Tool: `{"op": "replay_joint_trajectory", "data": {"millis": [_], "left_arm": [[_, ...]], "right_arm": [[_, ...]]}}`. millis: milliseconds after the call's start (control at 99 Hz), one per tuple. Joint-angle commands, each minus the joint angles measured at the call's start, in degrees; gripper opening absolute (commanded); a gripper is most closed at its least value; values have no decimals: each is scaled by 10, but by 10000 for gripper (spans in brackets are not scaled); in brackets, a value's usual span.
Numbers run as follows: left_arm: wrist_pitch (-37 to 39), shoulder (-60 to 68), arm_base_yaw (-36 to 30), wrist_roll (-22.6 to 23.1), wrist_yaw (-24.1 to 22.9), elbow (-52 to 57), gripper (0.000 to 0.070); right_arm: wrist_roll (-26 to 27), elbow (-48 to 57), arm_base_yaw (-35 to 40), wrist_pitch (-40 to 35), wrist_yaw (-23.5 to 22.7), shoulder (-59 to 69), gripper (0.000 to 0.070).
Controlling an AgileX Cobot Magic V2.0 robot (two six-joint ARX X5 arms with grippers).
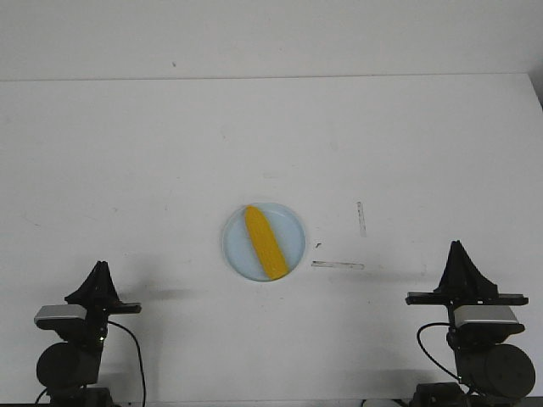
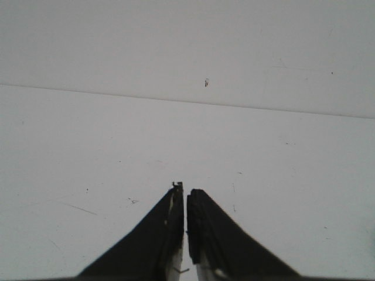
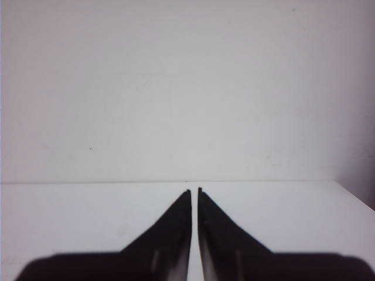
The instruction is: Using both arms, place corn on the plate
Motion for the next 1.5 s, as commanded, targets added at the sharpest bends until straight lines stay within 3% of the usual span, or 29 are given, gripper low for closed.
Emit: {"op": "replay_joint_trajectory", "data": {"millis": [0, 1282, 1494], "left_arm": [[7, -1, 0, -5, -3, -12, 1], [5, -1, 0, -5, -3, -12, 1], [5, -1, 0, -5, -3, -12, 1]], "right_arm": [[7, 2, 1, 6, 0, -1, 16], [3, 1, 1, -4, 0, -1, 16], [5, -45, 1, -6, -12, -14, 16]]}}
